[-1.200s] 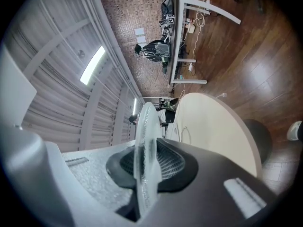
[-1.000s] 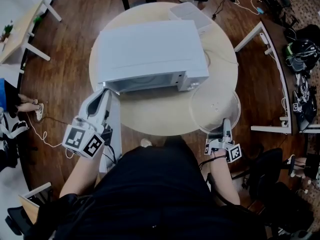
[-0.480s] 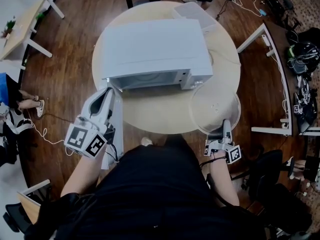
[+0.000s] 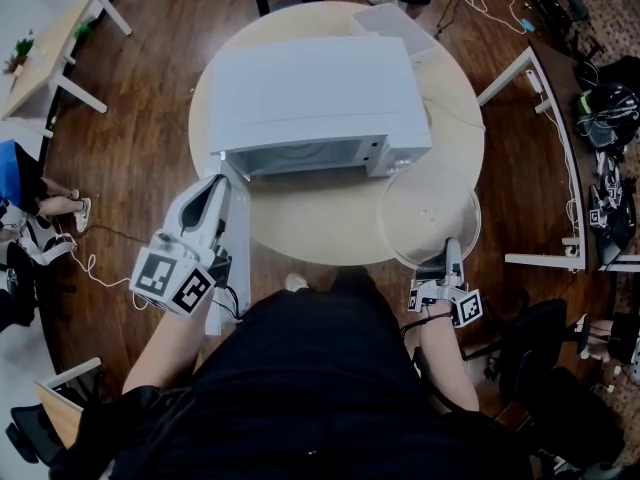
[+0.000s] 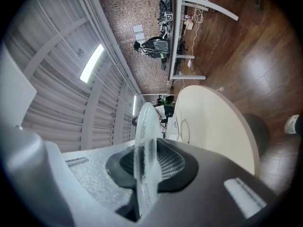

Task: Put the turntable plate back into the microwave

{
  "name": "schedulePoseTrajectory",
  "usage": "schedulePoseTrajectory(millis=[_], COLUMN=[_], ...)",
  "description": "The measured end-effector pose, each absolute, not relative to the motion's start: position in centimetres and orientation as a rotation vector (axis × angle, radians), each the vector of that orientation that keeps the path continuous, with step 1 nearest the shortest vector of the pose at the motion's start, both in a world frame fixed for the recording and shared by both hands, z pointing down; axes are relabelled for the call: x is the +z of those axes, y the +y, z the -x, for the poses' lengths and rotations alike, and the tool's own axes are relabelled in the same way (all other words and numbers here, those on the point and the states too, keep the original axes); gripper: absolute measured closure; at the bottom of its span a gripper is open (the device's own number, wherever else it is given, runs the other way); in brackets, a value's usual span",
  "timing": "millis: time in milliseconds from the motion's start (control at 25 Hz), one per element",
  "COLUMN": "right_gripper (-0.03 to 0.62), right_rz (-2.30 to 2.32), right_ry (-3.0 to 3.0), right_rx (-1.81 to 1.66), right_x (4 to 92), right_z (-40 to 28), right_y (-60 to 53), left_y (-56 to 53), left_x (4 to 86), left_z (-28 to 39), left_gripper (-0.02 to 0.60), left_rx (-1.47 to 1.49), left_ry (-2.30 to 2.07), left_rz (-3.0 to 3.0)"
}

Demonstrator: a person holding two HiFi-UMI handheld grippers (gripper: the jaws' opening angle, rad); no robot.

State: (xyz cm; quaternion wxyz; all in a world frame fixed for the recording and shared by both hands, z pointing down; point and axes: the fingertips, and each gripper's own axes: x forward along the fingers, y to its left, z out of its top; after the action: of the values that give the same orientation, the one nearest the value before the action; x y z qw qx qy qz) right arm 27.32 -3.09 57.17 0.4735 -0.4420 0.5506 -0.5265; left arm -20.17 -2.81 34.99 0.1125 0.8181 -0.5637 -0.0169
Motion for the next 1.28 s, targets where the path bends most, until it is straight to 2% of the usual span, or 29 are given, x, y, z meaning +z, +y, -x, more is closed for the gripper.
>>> schedulePoseTrajectory(millis=[1280], right_gripper=[0.554], right_rz=[1.032], right_ry=[1.391], right_rx=[-1.351], right_x=[57.2], right_z=[-22.4], right_y=[-1.2], left_y=[-0.3], left_x=[35.3], left_z=[21.8], left_gripper=[0.583], left_rx=[-0.074], left_ry=[-1.639], left_rz=[-2.397])
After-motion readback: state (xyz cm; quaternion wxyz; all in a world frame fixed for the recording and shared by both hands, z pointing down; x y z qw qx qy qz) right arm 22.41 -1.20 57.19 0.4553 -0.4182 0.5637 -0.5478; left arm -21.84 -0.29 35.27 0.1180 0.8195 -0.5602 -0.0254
